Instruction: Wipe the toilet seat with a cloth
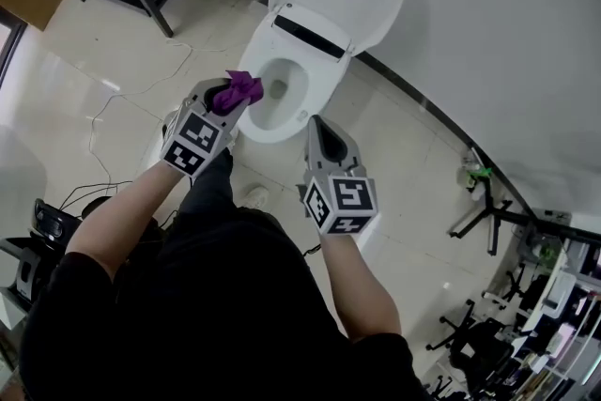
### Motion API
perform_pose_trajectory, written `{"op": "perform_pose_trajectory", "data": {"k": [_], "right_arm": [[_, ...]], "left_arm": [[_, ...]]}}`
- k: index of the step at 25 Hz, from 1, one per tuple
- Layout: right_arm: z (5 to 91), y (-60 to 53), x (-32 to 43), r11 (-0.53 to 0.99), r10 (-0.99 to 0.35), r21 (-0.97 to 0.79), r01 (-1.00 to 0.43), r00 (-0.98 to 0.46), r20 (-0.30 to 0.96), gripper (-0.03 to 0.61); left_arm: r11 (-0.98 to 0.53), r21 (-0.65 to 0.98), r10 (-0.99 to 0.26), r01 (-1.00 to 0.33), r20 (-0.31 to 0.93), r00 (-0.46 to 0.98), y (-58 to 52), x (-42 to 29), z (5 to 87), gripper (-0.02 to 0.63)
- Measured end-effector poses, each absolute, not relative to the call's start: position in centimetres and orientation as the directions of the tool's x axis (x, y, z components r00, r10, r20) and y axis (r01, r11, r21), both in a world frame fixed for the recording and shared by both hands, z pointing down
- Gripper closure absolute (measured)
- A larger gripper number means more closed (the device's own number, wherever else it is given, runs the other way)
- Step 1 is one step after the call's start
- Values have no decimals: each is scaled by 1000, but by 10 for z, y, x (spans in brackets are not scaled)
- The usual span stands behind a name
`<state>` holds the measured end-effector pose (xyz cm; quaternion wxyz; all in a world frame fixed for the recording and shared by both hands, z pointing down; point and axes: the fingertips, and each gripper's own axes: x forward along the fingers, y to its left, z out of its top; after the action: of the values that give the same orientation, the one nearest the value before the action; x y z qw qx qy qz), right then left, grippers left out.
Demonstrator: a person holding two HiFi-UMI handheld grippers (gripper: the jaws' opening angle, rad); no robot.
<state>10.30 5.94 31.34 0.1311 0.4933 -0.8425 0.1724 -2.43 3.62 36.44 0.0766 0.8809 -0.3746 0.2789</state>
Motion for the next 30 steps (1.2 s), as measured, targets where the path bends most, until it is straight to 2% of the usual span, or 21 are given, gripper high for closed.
{"op": "perform_pose_trajectory", "data": {"k": [8, 17, 30], "right_arm": [[381, -33, 96, 369, -789, -179, -912, -409, 458, 563], [494, -134, 91, 244, -777, -210, -947, -320, 541, 561], [627, -188, 97, 118, -748, -288, -951, -275, 604, 561]], "left_arm": [[-740, 6, -498, -672, 666, 555, -69, -20, 468, 514], [-770, 72, -357, -634, 774, 522, -190, -18, 608, 514], [-761, 66, -273, -645, 870, 411, -257, 1, 810, 514]]}}
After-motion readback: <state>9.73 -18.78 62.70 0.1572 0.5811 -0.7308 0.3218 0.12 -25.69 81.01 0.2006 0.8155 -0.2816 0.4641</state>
